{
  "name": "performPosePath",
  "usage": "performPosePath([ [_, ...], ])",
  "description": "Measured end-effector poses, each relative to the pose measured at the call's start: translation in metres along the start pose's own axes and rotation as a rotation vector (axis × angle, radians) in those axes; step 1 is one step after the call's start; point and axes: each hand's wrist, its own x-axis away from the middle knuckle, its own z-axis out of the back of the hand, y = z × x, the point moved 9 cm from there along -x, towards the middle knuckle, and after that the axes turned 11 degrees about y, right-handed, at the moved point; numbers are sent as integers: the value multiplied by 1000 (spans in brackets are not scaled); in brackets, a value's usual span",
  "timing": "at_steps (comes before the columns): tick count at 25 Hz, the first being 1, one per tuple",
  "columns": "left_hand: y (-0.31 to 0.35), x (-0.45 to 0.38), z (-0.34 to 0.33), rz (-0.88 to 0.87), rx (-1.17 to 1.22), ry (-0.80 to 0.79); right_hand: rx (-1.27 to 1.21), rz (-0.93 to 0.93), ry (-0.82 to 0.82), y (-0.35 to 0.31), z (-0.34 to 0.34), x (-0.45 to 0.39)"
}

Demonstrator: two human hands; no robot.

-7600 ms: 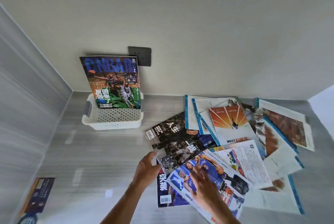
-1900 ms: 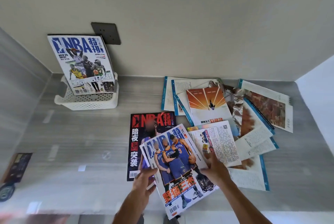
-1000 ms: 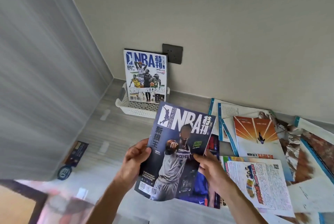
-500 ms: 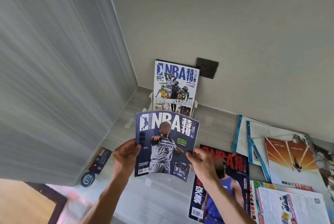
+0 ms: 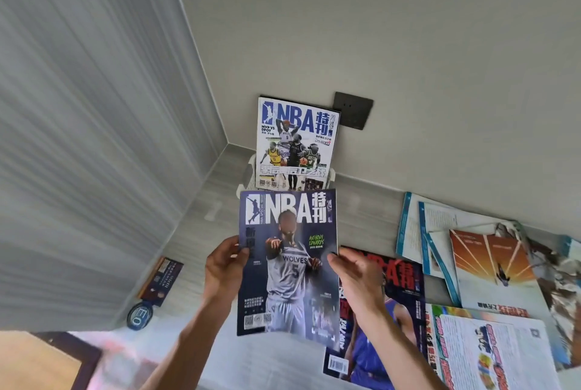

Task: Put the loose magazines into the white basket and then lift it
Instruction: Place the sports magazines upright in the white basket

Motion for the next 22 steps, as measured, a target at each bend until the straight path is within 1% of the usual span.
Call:
performPosePath([
  [2, 10, -2, -5, -40, 33, -12, 61, -7, -1, 2, 8, -7],
  [5, 13, 2, 0, -98, -126, -2, 163, 1, -78, 12, 8, -1],
  [7, 13, 6, 6, -143, -232, 18, 240, 38, -91, 12, 7, 5],
  [9, 19, 6, 11, -165, -272, 39, 289, 102, -93, 5, 6, 2],
  [10, 25, 3, 12, -164, -255, 41, 296, 118, -93, -2, 4, -2],
  [12, 49, -7, 3, -153, -88, 1, 212, 103, -107, -26, -3, -12],
  [14, 87, -23, -10, -196, 81, -52, 87, 85, -90, -61, -14, -27],
  [16, 129, -47, -25, -266, 139, -83, 6, 127, -38, -99, -22, -50],
  [18, 164, -77, -42, -313, 141, -105, -27, 157, 6, -132, -35, -80],
  [20, 184, -109, -60, -332, 80, -104, -27, 151, 74, -150, -45, -108],
  [22, 182, -138, -81, -273, 3, -98, -65, 93, 159, -148, -49, -130],
])
